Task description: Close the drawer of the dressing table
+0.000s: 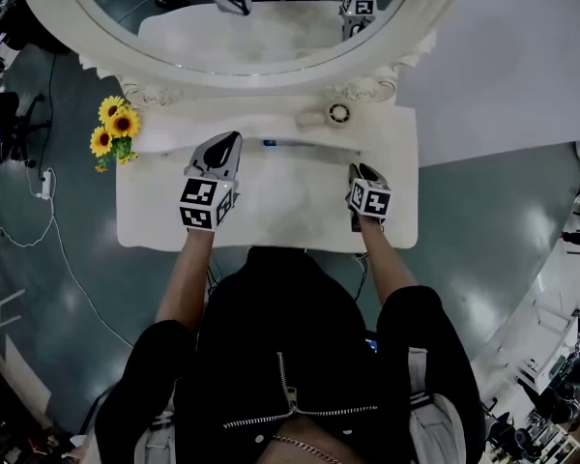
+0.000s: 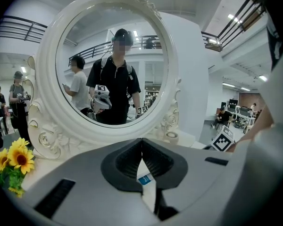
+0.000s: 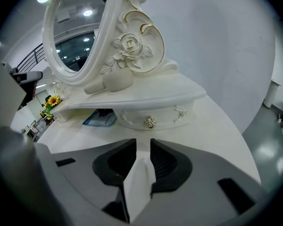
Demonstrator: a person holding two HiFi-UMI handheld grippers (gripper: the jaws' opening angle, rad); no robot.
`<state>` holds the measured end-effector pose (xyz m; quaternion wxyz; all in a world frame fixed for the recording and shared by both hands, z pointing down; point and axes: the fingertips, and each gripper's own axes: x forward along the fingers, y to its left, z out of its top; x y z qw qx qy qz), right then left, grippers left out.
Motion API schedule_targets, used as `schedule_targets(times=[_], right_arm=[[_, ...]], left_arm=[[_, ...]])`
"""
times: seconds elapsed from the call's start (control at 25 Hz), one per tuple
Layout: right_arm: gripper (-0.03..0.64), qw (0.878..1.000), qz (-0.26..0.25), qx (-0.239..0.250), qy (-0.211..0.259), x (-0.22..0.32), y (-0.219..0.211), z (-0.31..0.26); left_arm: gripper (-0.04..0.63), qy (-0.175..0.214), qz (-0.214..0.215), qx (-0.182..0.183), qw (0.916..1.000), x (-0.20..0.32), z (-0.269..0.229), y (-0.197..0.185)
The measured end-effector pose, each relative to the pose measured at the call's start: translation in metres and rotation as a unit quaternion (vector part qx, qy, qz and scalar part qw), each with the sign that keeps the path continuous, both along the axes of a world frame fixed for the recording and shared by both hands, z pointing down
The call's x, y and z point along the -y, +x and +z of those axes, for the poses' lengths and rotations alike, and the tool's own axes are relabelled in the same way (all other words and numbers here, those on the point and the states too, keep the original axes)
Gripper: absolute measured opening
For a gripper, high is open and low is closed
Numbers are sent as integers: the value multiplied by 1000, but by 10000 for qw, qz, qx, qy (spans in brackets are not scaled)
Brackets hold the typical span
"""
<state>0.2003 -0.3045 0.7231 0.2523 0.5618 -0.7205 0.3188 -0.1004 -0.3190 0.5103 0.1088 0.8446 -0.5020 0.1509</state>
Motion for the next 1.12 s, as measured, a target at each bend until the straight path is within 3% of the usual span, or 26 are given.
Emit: schedule_targets(times=[0.32, 0.76, 0.92, 1.12], right_arm=[[8, 9992, -123, -175, 337, -28, -8, -12], [6, 9921, -509, -23, 1144, -25, -49, -76], [6, 9841, -808, 23, 1584, -16, -71, -113], [6, 9655, -1157, 194, 2323, -6, -105, -181]], left_arm=[[21, 73, 24, 15, 10000, -19, -3, -8], [21, 234, -69, 63, 9997, -42, -12, -29], [21, 352, -127, 38, 9993, -43, -21, -35], [21, 477, -159, 34, 9987, -43, -32, -40]])
